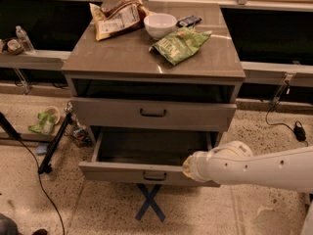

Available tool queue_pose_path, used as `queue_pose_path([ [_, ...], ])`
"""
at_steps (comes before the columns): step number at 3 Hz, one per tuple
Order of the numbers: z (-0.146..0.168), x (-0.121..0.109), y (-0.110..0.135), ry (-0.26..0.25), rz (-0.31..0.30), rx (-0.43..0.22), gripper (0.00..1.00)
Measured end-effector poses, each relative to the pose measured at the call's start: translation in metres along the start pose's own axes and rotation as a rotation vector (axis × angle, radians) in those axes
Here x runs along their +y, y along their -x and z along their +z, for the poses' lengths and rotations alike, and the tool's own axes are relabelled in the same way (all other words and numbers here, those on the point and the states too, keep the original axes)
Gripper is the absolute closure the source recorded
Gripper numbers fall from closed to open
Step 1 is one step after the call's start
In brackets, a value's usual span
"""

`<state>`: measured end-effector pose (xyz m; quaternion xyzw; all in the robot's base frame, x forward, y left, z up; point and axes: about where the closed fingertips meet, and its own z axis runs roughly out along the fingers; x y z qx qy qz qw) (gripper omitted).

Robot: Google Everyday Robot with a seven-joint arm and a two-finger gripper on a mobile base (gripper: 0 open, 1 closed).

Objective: Close middle drawer

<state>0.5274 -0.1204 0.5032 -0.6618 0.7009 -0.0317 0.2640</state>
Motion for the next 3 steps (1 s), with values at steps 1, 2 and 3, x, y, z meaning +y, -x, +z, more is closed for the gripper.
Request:
queue_pose_path([
  [1, 0.018, 0.033, -0.003, 0.095, 0.044, 0.007, 1.00],
  [2, 0.033, 0.052, -0.007, 0.153, 0.067, 0.004, 1.00],
  [3, 0.048, 0.052, -0.014, 0.128, 0.045, 0.012, 1.00],
])
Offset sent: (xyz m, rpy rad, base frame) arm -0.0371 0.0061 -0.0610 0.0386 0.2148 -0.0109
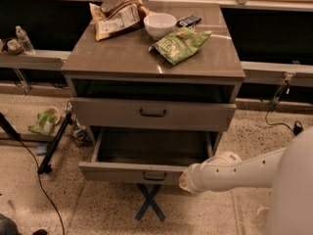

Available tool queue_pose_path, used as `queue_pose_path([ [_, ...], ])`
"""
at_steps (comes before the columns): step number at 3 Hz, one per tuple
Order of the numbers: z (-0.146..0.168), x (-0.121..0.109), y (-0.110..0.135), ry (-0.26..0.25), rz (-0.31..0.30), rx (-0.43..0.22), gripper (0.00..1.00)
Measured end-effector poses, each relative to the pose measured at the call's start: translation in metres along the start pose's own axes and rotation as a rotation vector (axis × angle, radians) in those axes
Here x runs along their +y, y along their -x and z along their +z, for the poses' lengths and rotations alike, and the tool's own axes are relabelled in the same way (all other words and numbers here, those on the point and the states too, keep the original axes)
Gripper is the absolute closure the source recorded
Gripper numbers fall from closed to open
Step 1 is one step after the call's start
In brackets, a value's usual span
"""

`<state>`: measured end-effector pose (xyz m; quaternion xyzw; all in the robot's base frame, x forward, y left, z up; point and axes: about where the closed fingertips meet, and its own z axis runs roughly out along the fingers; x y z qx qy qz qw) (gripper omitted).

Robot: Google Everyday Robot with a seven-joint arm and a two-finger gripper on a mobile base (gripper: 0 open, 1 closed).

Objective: Close middle drawer

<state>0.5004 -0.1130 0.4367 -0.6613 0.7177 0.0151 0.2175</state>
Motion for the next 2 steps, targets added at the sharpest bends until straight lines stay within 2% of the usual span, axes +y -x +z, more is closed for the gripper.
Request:
queue_pose_path([
  [1, 0.007, -0.036, -0.011, -0.091, -0.064, 0.003, 1.00],
  [2, 0.010, -0.048, -0.017, -0.115, -0.078, 0.012, 1.00],
])
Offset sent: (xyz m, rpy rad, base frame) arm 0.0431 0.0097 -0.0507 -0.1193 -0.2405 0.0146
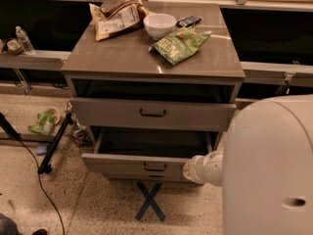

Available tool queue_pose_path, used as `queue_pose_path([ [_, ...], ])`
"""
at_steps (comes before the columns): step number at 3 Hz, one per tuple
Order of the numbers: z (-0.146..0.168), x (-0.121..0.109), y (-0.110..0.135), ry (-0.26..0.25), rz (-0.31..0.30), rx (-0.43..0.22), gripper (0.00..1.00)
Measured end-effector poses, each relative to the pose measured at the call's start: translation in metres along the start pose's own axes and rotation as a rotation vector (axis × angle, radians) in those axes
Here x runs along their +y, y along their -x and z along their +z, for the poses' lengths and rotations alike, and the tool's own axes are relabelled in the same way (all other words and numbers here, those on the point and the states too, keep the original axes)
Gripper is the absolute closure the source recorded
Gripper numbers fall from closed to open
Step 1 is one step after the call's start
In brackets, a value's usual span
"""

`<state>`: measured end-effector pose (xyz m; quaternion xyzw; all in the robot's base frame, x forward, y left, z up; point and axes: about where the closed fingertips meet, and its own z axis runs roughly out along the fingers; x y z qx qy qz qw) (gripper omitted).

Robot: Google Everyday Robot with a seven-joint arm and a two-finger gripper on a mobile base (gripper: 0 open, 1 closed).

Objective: Close middle drawer

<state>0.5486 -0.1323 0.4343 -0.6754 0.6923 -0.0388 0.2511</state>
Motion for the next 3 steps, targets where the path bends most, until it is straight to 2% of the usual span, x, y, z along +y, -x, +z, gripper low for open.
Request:
queue_pose_path([
  [1, 0.015, -0.015, -0.003, -0.051, -0.023, 0.007, 1.00],
  [2, 0.040, -0.018, -0.002, -0.105, -0.043, 0.026, 1.00],
  [3, 0.063, -0.024, 0.003, -0.187, -0.033, 0.024, 1.00],
])
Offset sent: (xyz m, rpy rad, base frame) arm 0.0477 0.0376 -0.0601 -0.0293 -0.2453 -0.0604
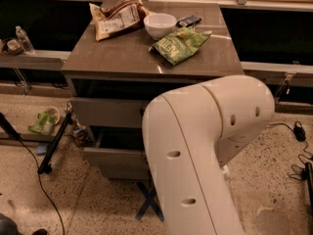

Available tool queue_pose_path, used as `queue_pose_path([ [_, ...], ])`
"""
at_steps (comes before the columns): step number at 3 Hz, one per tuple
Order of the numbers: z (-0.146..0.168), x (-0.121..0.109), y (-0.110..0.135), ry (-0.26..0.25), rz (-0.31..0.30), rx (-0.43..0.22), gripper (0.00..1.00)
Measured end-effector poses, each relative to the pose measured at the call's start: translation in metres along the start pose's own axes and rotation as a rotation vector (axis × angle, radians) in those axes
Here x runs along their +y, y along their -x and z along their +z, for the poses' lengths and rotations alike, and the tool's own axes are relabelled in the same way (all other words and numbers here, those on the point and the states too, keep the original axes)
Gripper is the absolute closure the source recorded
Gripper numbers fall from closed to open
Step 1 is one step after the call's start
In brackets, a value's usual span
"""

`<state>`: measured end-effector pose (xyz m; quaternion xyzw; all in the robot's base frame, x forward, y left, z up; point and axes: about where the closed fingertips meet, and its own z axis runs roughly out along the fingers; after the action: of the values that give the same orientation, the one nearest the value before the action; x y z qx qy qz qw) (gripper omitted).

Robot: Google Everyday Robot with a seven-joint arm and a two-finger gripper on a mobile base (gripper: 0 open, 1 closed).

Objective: Close middle drawer

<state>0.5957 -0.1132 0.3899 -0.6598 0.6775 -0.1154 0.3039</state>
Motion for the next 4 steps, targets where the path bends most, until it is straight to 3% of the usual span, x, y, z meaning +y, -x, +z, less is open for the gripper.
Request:
queue_pose_path([
  [2, 0.018, -0.024, -0.012, -0.154, 0.008, 0.006, 1.00],
  [4, 0.010, -0.055, -0.051, -0.241, -0.015, 0.058, 1.00],
])
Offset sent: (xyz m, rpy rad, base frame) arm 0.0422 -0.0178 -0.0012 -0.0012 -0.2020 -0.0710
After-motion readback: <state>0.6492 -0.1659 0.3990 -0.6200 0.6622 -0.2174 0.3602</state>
